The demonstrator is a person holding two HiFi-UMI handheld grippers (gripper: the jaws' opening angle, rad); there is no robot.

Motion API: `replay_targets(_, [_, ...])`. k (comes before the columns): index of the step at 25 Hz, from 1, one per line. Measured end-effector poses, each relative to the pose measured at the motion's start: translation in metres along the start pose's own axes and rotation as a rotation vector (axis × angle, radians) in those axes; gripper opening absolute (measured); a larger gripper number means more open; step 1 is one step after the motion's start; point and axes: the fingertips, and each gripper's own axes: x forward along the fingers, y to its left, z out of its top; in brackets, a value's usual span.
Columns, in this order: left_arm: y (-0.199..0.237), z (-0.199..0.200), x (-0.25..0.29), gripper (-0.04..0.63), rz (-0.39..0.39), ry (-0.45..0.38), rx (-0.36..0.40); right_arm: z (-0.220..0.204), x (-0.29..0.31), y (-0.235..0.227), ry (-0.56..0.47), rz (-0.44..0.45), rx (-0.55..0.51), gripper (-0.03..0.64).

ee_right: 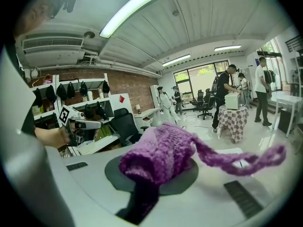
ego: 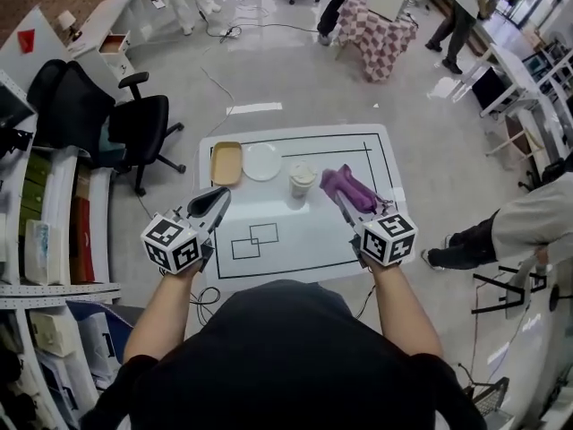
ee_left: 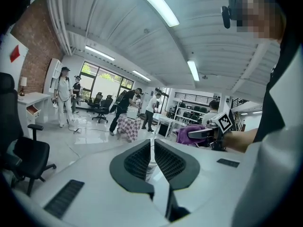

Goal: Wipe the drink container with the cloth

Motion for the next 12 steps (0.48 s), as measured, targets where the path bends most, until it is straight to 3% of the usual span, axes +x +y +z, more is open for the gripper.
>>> replay_targets(12, [0.026,-0.041,0.119,0.044,-0.026,0.129,-0.009,-0.027,0.068,-0.088,0.101,0.072,0.053,0.067])
